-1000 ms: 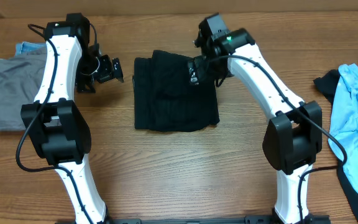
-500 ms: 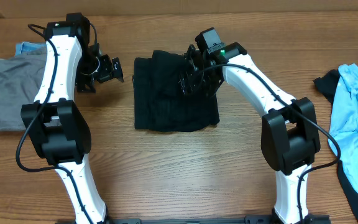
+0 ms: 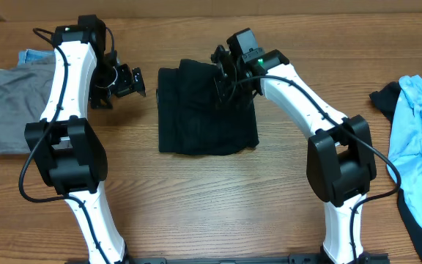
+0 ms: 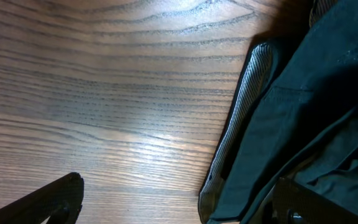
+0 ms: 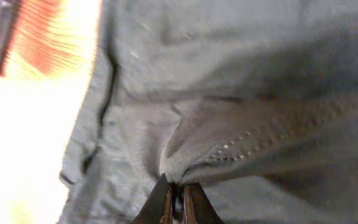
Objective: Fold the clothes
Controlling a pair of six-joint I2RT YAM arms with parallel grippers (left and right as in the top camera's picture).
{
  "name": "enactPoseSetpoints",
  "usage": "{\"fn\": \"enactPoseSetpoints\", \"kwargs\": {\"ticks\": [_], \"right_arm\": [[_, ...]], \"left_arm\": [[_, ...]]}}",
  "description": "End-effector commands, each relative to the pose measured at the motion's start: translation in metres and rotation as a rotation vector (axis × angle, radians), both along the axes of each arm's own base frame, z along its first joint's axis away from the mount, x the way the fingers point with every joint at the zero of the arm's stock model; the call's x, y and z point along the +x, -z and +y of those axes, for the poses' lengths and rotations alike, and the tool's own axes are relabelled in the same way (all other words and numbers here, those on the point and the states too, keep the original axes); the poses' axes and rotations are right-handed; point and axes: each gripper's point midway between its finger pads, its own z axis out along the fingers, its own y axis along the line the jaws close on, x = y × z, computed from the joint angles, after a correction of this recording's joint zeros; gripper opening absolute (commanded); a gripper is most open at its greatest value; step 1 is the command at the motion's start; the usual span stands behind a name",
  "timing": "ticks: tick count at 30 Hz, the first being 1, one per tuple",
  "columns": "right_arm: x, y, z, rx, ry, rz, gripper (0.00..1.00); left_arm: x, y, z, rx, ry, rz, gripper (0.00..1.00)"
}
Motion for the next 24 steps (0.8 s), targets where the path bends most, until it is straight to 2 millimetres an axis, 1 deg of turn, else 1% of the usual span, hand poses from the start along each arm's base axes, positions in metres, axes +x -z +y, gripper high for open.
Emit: {"fn": "enactPoseSetpoints", "kwargs": {"ticks": [1, 2, 4, 5, 7, 9, 11, 12, 13, 14, 15, 16, 17, 18, 19, 20, 22, 23, 24], "right_arm": [[0.01, -0.052, 0.043, 0.162, -0.096, -0.132, 0.04], [0.007, -0.056, 0.054, 0.182, -0.12, -0.15, 0.04], [-0.006, -0.063, 0.083, 0.207, -0.195, -0.207, 0.04], [-0.006, -0.064, 0.089, 0.194, -0.197, -0.232, 0.04], [-0.005, -0.059, 0.094, 0.143, -0.18, -0.266, 0.04], [-0.007, -0.047, 0.096, 0.118, -0.178, -0.258, 0.04], [-0.015, -0.024, 0.1, 0.113, -0.2, -0.194, 0.04], [-0.031, -0.003, 0.107, 0.137, -0.244, -0.104, 0.04], [-0.041, 0.013, 0.112, 0.14, -0.267, -0.05, 0.04], [-0.047, 0.022, 0.115, 0.139, -0.28, -0.021, 0.05], [-0.052, 0.025, 0.117, 0.139, -0.29, -0.006, 0.05], [-0.061, 0.026, 0.122, 0.149, -0.336, -0.007, 0.05], [-0.074, 0.021, 0.131, 0.19, -0.403, 0.0, 0.09], [-0.089, 0.016, 0.138, 0.236, -0.468, 0.016, 0.09], [-0.104, 0.012, 0.142, 0.27, -0.527, 0.039, 0.09], [-0.112, 0.011, 0.143, 0.281, -0.557, 0.05, 0.11], [-0.125, 0.011, 0.142, 0.295, -0.615, 0.068, 0.35], [-0.13, 0.009, 0.141, 0.31, -0.64, 0.073, 0.38], [-0.13, 0.009, 0.141, 0.303, -0.639, 0.073, 0.56]], "left_arm": [[0.003, -0.011, -0.001, -0.005, 0.022, -0.038, 1.0], [0.004, -0.011, -0.001, -0.005, 0.022, -0.038, 1.0], [0.004, -0.011, -0.001, -0.005, 0.022, -0.042, 1.0], [0.004, -0.011, -0.001, -0.005, 0.022, -0.042, 1.0], [0.004, -0.011, -0.001, -0.005, 0.022, -0.042, 1.0], [0.004, -0.011, -0.001, -0.005, 0.022, -0.041, 1.0], [0.004, -0.011, -0.001, -0.005, 0.022, -0.041, 1.0], [0.004, -0.011, -0.001, -0.005, 0.022, -0.041, 1.0], [0.004, -0.011, -0.001, -0.005, 0.022, -0.041, 1.0], [0.004, -0.011, -0.001, -0.005, 0.022, -0.041, 1.0], [0.004, -0.011, -0.001, -0.005, 0.022, -0.041, 1.0], [0.004, -0.011, -0.001, -0.005, 0.022, -0.041, 1.0], [0.004, -0.011, -0.001, -0.005, 0.022, -0.042, 1.0], [0.005, -0.011, -0.001, -0.005, 0.022, -0.043, 1.0], [0.004, -0.011, -0.001, -0.005, 0.022, -0.042, 1.0], [0.004, -0.011, -0.001, -0.005, 0.021, -0.042, 1.0], [0.004, -0.011, -0.001, -0.005, 0.021, -0.042, 1.0], [0.004, -0.011, -0.001, -0.005, 0.021, -0.041, 1.0], [0.004, -0.011, -0.001, -0.005, 0.022, -0.041, 1.0]]}}
